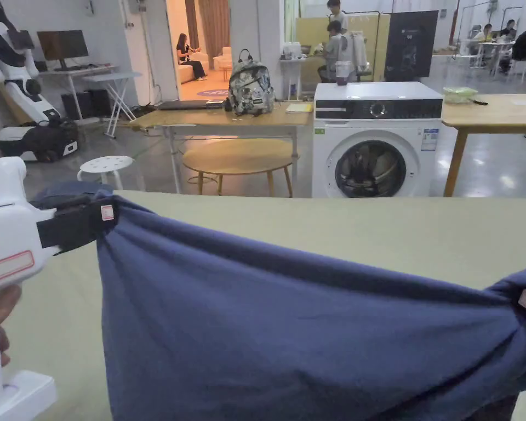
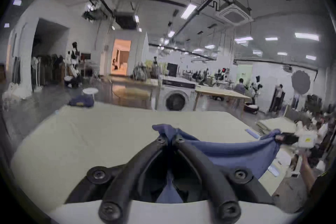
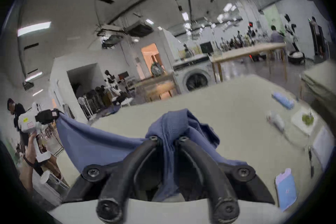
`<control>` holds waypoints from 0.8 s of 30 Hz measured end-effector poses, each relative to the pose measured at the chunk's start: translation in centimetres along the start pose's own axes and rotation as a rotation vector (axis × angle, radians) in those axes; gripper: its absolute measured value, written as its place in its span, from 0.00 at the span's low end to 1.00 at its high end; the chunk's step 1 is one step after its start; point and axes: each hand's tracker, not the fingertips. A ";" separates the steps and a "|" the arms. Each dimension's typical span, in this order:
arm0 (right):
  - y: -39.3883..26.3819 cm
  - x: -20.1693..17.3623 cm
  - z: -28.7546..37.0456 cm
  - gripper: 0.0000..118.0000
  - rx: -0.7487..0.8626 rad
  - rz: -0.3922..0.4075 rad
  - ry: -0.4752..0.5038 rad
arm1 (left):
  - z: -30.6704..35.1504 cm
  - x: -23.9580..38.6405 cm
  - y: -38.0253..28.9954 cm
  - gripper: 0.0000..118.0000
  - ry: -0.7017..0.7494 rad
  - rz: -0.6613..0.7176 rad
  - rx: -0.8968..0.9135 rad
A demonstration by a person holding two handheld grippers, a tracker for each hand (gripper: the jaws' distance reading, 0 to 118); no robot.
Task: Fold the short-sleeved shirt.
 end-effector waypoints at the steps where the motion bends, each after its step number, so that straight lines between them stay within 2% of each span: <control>1: 1.4 -0.7 -0.5 0.08 0.028 0.034 0.019 | -0.1 0.3 0.9 0.00 0.050 -0.037 0.002; 5: 7.7 -2.2 -2.7 0.08 0.089 0.087 0.030 | -1.1 -1.4 4.8 0.00 0.018 0.009 0.066; 6: 9.3 -2.3 -3.4 0.08 0.092 0.091 0.030 | -0.9 -0.1 6.0 0.00 0.013 0.009 0.084; 10: 15.4 -3.0 -6.5 0.08 0.115 0.127 0.042 | -3.4 -0.6 9.9 0.00 0.095 -0.111 0.112; 12: 18.0 -3.9 -8.4 0.08 0.128 0.206 0.008 | -4.9 -1.1 11.4 0.00 0.111 -0.127 0.114; 14: 20.0 -4.8 -10.0 0.08 0.107 0.222 -0.014 | -6.3 -0.8 12.6 0.00 0.098 -0.089 0.127; 20: 22.0 -4.6 -14.1 0.08 0.088 0.274 -0.073 | -9.8 -0.1 13.6 0.00 0.119 -0.109 0.073; 24: 22.2 -3.9 -16.8 0.08 0.053 0.250 -0.092 | -12.8 -1.6 12.8 0.00 0.128 -0.083 0.043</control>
